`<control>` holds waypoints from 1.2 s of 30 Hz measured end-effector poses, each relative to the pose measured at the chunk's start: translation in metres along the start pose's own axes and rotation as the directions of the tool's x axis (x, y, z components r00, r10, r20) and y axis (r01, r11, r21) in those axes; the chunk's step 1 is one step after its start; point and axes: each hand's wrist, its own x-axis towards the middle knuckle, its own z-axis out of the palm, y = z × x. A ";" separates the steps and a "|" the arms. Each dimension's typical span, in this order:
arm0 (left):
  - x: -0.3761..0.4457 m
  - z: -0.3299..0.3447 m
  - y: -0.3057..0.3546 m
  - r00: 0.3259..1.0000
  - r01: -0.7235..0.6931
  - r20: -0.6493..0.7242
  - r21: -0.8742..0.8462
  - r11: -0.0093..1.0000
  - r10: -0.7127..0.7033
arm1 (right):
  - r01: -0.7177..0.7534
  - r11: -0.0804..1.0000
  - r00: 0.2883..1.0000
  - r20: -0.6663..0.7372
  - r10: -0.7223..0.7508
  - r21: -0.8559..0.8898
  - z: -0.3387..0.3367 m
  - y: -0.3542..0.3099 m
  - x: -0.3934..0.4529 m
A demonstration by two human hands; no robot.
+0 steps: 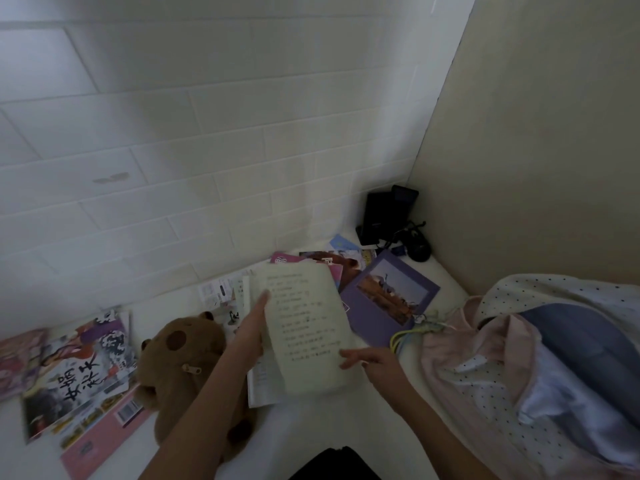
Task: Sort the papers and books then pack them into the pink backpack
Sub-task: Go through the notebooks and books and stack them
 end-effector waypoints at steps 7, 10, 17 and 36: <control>0.005 -0.010 -0.012 0.911 -0.227 -0.199 0.488 0.843 0.361 | -0.224 0.949 0.971 -0.132 0.198 -0.223 0.006 0.007 0.026; 0.012 -0.016 -0.011 0.893 -0.146 -0.221 0.682 0.717 0.391 | -0.282 0.925 0.959 -0.033 0.283 -0.253 0.015 0.009 0.036; 0.020 -0.033 -0.010 0.928 -0.100 -0.256 0.532 0.841 0.272 | -0.406 0.894 0.911 -0.011 0.411 -0.192 0.026 0.004 0.060; 0.010 -0.004 0.005 0.968 -0.233 -0.026 0.261 0.937 0.248 | -0.190 0.967 0.954 0.262 0.142 0.169 0.012 -0.010 0.043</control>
